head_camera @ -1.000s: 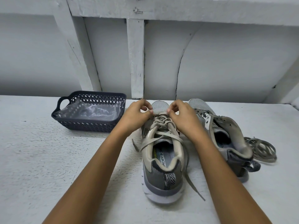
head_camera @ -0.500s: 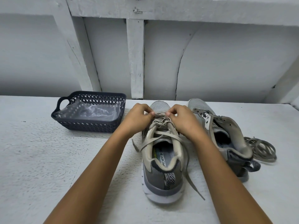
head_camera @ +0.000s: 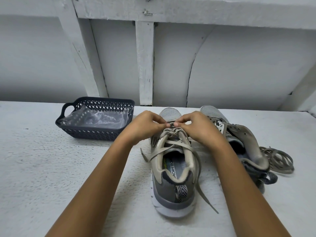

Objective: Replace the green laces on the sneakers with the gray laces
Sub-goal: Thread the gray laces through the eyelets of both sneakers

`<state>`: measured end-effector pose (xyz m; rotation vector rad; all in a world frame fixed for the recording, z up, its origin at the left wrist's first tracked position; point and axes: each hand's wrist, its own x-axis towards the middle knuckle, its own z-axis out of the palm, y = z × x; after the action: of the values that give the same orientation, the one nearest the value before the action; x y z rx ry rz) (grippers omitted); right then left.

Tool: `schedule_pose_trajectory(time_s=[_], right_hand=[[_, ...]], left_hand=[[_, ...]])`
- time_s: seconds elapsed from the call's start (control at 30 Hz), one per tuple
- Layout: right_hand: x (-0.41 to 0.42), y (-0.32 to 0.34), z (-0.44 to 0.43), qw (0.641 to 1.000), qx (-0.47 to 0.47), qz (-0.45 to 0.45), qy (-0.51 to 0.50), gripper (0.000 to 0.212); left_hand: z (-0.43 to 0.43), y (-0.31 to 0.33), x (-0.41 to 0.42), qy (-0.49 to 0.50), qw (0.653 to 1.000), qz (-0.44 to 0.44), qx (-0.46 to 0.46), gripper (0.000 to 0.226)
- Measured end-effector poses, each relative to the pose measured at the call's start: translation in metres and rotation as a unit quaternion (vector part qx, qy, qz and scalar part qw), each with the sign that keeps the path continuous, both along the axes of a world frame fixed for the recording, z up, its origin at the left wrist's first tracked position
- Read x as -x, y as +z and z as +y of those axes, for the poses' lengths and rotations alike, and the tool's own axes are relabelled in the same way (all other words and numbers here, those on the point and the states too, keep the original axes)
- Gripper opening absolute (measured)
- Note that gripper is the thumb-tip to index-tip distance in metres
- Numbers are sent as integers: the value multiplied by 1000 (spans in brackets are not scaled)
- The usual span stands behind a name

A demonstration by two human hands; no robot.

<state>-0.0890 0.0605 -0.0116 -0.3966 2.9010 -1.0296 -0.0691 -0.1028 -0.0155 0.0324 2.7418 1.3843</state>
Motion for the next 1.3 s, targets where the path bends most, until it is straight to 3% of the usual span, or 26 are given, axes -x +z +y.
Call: schedule_pose_trajectory(time_s=[0.23,0.5,0.87,1.0,1.13,1.3], right_hand=[[-1,2,0,1000,4,-24,14,9],[-1,-4,-5,997,-77,-27,-7,23],[-13,-18,-1,996,8,7,-89,21],[-15,-11,5,996,57,15,-67,7],[-14,2,9,999,37,-5,3,12],[-15,10,9,997,36,-59,34,15]], left_hand=[[3,1,0,1,1000,4,26,13],[9,-5,1,-4,995,16,94,22],[18,-26,-17,129,988,8,-84,15],[7,-18,-23,83,991,47,-92,8],[-2,-5,-25,25,999,38,-28,8],[1,5,-24,27,999,-3,-29,8]])
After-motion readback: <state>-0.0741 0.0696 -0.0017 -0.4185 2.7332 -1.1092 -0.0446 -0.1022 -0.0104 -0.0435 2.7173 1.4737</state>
